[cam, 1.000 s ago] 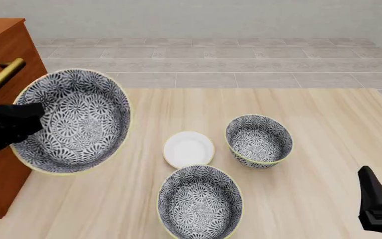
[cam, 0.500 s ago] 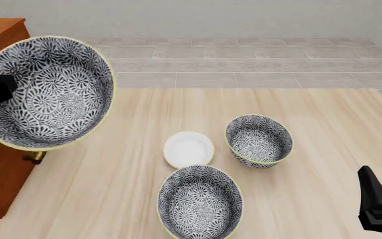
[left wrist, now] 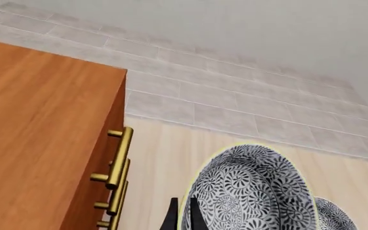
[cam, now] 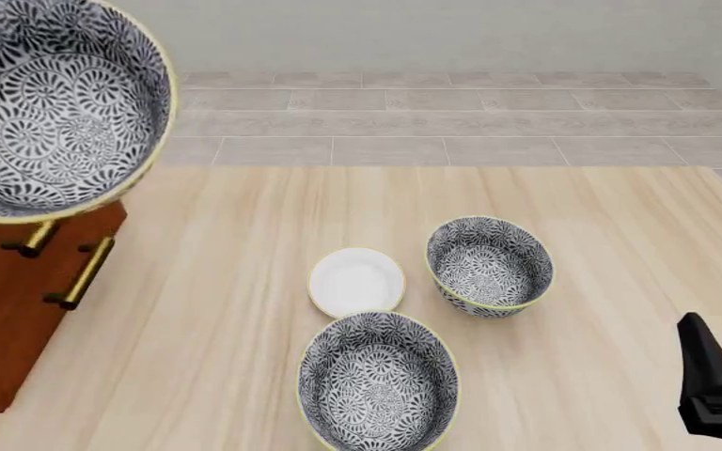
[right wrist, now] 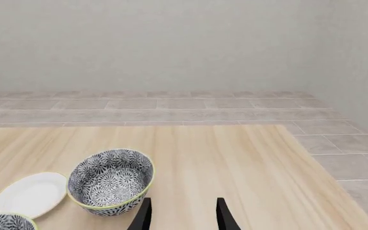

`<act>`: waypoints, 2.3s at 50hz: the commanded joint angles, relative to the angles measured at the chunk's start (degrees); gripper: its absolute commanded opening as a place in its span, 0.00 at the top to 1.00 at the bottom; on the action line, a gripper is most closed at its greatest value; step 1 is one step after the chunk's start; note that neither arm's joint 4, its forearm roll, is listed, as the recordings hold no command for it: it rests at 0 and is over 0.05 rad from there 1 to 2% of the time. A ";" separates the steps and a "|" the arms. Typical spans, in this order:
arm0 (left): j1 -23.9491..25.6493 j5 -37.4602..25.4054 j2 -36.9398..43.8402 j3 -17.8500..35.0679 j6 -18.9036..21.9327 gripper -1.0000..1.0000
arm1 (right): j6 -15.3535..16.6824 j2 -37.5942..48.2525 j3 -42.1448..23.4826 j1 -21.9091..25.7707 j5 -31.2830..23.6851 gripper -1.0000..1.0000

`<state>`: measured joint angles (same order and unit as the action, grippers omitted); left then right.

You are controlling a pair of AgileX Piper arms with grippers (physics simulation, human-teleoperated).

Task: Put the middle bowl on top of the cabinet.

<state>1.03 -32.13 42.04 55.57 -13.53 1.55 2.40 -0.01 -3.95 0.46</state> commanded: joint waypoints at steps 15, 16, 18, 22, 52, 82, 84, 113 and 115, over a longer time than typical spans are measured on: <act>-5.96 -3.62 2.87 10.40 -0.58 1.00 | -0.09 0.37 -0.04 -0.01 0.79 0.00; -6.02 -3.73 3.17 10.90 -0.65 1.00 | -0.07 0.30 -0.05 -0.03 0.77 0.00; -6.47 -3.86 3.48 11.58 -0.75 1.00 | -0.16 0.26 -0.07 -0.09 0.75 0.00; -7.16 -3.93 3.98 12.67 -1.12 1.00 | -0.09 0.15 -0.07 -0.16 0.64 0.00; -15.26 -5.63 11.15 21.57 -4.88 1.00 | -0.39 0.41 -0.06 -0.11 0.82 0.00; -24.49 -9.14 16.66 29.12 -10.20 1.00 | -0.49 -0.65 -0.49 -0.26 -0.10 0.00; -24.98 -9.05 16.72 29.18 -10.71 1.00 | -0.54 -0.82 -0.55 -0.32 -0.29 0.00; -30.80 -8.31 19.32 29.07 -16.07 1.00 | -0.56 -1.08 -0.29 -0.65 -0.58 0.00; -32.02 -8.33 19.57 29.17 -16.15 1.00 | -0.66 -1.31 -0.38 -0.71 -0.77 0.00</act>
<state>-28.62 -40.55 60.91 84.23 -28.71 1.03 1.25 -0.44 -4.55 -0.18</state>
